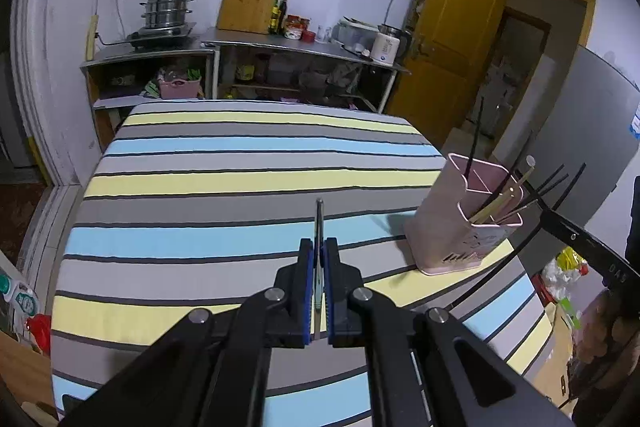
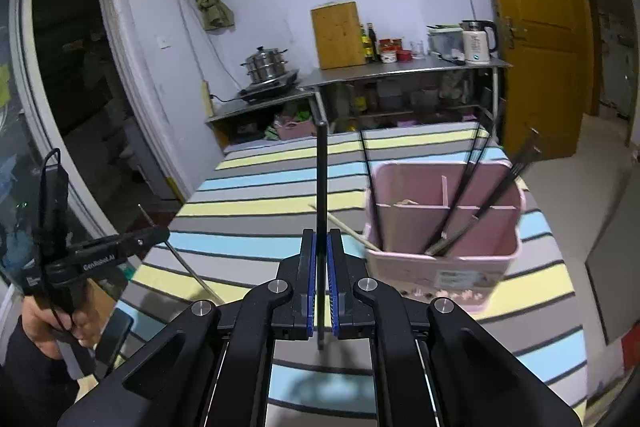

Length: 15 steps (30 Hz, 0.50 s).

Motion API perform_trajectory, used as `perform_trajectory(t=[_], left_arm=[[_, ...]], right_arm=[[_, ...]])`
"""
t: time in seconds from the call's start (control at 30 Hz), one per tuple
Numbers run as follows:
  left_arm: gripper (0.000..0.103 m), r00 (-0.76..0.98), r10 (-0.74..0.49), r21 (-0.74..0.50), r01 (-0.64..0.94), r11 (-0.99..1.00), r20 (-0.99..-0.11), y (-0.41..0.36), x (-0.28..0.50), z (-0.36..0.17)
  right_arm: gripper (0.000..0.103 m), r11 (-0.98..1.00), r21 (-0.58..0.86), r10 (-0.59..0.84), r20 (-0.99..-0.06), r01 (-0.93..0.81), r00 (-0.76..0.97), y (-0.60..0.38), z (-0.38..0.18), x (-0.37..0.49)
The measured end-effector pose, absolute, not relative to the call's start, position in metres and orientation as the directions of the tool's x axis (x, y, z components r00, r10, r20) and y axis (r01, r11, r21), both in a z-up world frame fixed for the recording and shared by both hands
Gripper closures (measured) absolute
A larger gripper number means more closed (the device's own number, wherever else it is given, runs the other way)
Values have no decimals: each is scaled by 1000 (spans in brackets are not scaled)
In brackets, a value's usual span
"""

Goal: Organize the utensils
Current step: 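Lift both held sticks up and carry them over the pink holder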

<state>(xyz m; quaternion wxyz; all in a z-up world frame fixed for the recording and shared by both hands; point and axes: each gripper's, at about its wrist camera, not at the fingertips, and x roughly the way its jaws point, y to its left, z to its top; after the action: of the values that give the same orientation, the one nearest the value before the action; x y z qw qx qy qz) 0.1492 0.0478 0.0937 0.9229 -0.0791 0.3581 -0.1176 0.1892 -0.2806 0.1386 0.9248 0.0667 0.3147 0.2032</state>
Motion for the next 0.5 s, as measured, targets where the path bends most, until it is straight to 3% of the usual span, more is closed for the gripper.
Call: perform_trajectory(t=[0.5], left_arm=[[98,713,-395,-259,299,918,-579,-4,154,152]], right_arm=[[98,928,266,364,-493,-261,790,-324,178,178]])
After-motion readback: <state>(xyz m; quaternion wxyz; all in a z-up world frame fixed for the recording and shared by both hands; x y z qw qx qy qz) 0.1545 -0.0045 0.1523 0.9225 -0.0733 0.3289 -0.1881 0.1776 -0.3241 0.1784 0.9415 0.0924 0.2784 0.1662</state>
